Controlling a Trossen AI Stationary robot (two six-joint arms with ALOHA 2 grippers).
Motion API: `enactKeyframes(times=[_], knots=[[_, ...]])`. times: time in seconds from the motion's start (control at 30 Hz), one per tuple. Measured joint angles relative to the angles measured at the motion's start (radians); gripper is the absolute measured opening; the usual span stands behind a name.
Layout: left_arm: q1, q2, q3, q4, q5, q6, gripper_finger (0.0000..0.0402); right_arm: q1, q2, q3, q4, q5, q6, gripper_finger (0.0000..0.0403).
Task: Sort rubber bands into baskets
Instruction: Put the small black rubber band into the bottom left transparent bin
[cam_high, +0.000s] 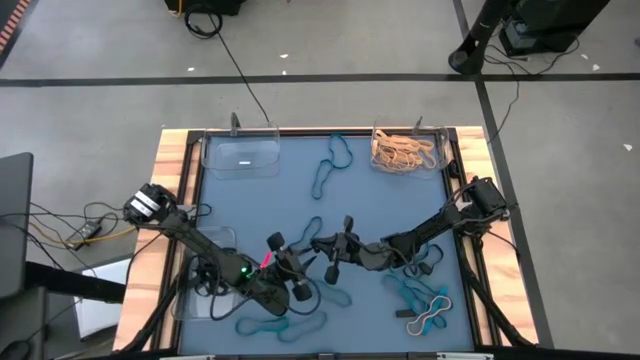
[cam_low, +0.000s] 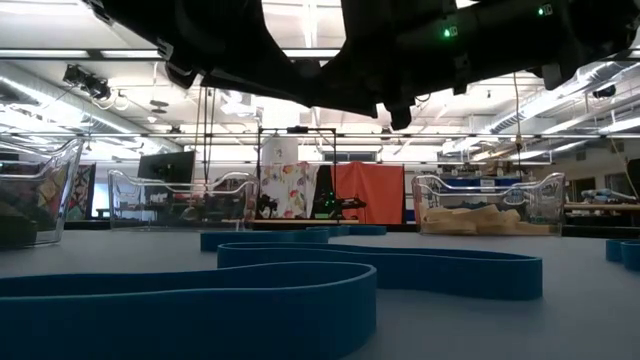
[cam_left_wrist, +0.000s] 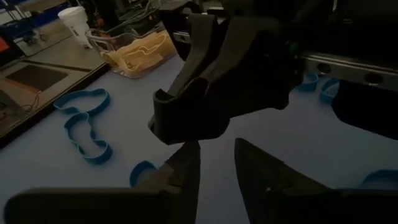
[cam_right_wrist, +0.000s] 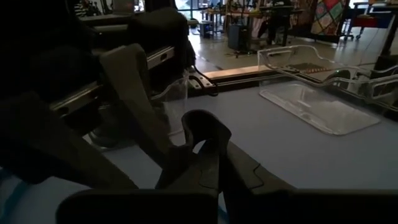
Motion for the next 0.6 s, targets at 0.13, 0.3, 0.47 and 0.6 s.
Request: enactKeyframes(times=[0.13,0.3,0.47,0.6], knots=[[-0.012,0.000,0.000,-0.001,-0.001,-0.015,0.0101,0.000,0.000,0.000,-0.011,0.044,0.022,0.0011],[-0.024,0.000,0.000,-0.002,-0.023,-0.013,0.0113,0.000,0.000,0.000,-0.016,0.051,0.066,0.0011],[-0.023,0.000,0.000,-0.012,-0.069,0.008,0.0125,0.000,0.000,0.000,-0.016,0.049,0.071,0.0011],[-0.017,0.000,0.000,-0.012,-0.095,0.011,0.0126,0.000,0.000,0.000,-0.016,0.039,0.070,0.0011]])
